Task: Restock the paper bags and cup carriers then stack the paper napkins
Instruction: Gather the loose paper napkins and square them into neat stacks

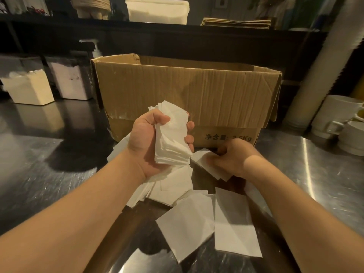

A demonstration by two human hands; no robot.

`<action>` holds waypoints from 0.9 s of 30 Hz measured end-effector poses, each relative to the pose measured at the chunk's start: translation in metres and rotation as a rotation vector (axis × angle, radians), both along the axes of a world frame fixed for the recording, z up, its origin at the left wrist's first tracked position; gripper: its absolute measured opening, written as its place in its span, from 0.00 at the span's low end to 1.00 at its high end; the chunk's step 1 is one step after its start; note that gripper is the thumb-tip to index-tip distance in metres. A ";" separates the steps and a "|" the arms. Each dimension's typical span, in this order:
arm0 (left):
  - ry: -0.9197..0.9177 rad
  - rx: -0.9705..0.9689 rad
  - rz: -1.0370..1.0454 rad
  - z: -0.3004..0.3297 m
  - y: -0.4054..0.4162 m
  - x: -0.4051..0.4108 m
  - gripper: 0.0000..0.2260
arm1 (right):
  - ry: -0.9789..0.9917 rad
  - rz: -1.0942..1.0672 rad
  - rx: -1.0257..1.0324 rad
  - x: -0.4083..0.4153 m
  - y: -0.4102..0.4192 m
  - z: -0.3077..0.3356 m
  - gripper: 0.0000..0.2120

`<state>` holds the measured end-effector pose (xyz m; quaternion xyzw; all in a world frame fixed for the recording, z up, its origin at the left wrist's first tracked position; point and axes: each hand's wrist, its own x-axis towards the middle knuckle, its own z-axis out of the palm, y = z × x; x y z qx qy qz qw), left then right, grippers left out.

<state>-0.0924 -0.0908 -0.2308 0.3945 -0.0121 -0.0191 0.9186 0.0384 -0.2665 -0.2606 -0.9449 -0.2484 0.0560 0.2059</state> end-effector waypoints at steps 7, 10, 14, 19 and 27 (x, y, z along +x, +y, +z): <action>0.009 -0.009 -0.002 0.000 0.000 0.001 0.22 | 0.122 -0.049 -0.001 -0.005 0.009 0.003 0.18; 0.015 -0.001 -0.003 -0.001 -0.001 0.000 0.22 | 0.091 -0.028 0.006 -0.013 0.011 0.006 0.19; 0.021 0.001 0.007 -0.001 -0.002 0.000 0.21 | 0.106 -0.031 0.011 -0.023 0.014 0.015 0.23; 0.025 -0.003 -0.001 -0.002 -0.001 0.001 0.22 | 0.270 -0.030 0.113 -0.031 0.004 0.038 0.22; 0.031 0.003 0.020 -0.001 -0.001 0.001 0.22 | 0.527 0.036 0.683 -0.040 -0.012 0.056 0.07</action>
